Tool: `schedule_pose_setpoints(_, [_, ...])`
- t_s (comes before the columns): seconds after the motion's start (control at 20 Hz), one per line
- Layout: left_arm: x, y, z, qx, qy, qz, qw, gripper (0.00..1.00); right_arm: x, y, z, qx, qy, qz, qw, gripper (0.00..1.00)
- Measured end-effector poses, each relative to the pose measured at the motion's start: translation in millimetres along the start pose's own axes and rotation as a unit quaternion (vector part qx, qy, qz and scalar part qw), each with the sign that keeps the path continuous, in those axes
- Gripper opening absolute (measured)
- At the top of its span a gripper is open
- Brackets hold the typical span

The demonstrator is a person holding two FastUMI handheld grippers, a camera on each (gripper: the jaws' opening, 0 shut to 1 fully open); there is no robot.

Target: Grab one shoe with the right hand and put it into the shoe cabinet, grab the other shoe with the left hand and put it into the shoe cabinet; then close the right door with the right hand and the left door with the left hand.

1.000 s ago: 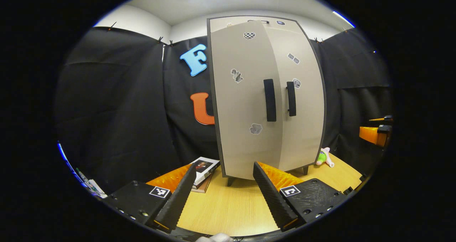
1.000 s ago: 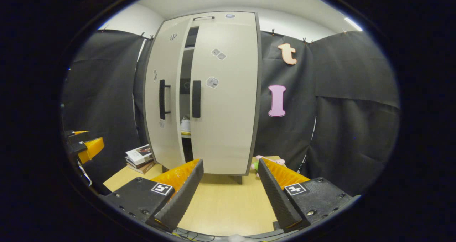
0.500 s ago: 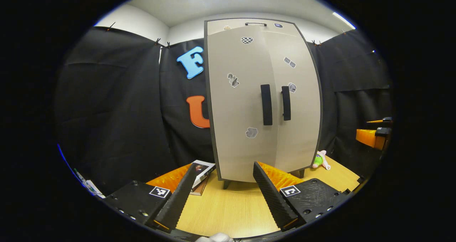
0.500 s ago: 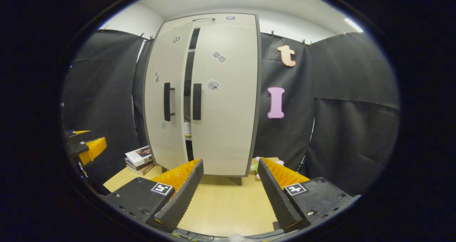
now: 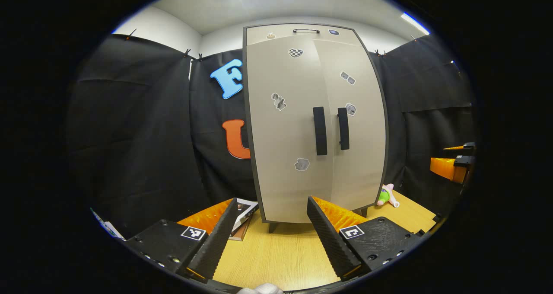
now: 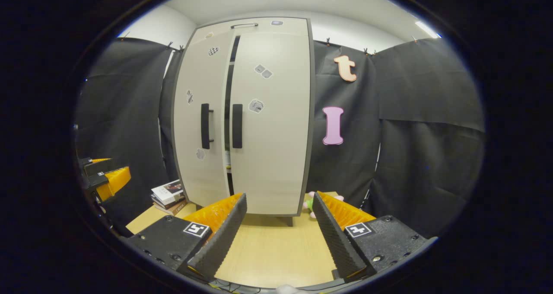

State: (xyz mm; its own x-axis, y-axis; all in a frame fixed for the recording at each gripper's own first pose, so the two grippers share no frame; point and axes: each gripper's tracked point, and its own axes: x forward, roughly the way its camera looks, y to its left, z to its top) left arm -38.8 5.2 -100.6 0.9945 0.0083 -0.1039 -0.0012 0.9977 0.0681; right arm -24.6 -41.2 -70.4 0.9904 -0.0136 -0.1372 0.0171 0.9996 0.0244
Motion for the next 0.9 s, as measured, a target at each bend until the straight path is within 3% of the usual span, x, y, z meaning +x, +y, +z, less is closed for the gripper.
schedule_pose_setpoints(0.9, [-0.9, -5.2, 10.5, 0.004, -0.009, -0.008, 1.0, 0.96, -3.7, 10.0, 7.0, -0.001, -0.006, 0.011, 1.0, 0.99])
